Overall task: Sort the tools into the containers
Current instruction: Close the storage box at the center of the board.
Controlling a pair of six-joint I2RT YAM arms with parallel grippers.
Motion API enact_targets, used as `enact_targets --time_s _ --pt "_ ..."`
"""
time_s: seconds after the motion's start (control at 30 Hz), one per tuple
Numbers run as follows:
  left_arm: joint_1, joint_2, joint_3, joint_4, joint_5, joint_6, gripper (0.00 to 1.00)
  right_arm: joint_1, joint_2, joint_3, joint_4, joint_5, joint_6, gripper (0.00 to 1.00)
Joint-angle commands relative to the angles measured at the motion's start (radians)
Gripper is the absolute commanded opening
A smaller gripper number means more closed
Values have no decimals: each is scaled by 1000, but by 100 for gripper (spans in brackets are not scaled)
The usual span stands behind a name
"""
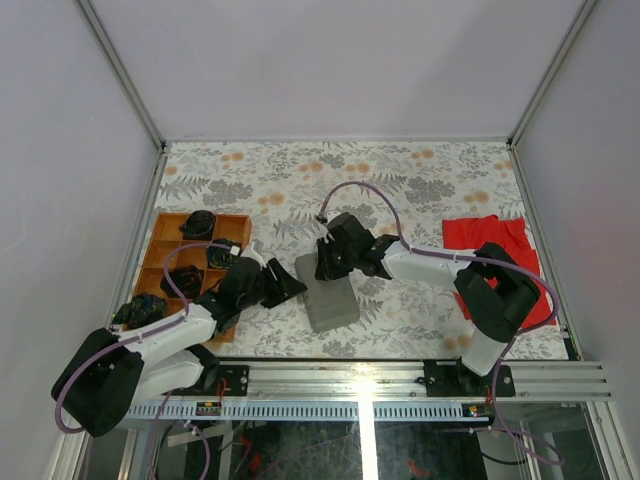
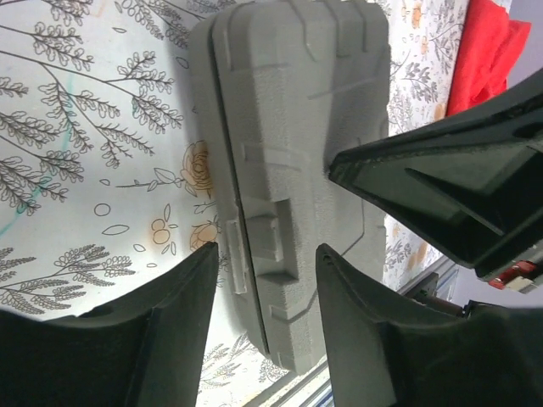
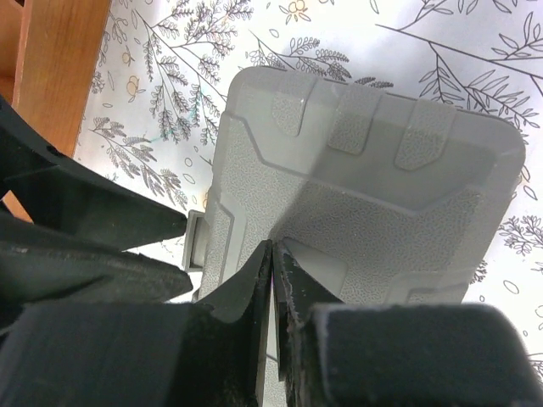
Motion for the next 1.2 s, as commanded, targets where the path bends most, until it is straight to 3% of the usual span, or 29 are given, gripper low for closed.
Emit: enact_targets --time_s 0.0,0.1,0.27,0.5,0.57,0.7,0.9,1.17 --pt "-6 -27 -4 21 -7 -1 50 36 120 -66 -222 111 -46 11" --pt "-7 -8 8 36 4 4 54 39 124 -69 -214 104 -42 11" --pt "-10 83 44 12 10 13 53 39 119 -74 -208 100 -37 11" --pt "-34 193 75 24 13 1 39 39 113 -82 -195 93 -28 11" --pt "-37 212 92 15 11 1 30 39 112 -87 -190 91 -26 11" --pt "-50 249 145 -95 -8 8 20 39 108 -91 -188 92 -27 11" --pt "-93 295 200 -225 -66 25 13 39 109 -95 -179 92 -22 11" --pt "-103 342 240 -280 -98 44 5 39 78 -100 -178 86 -22 11"
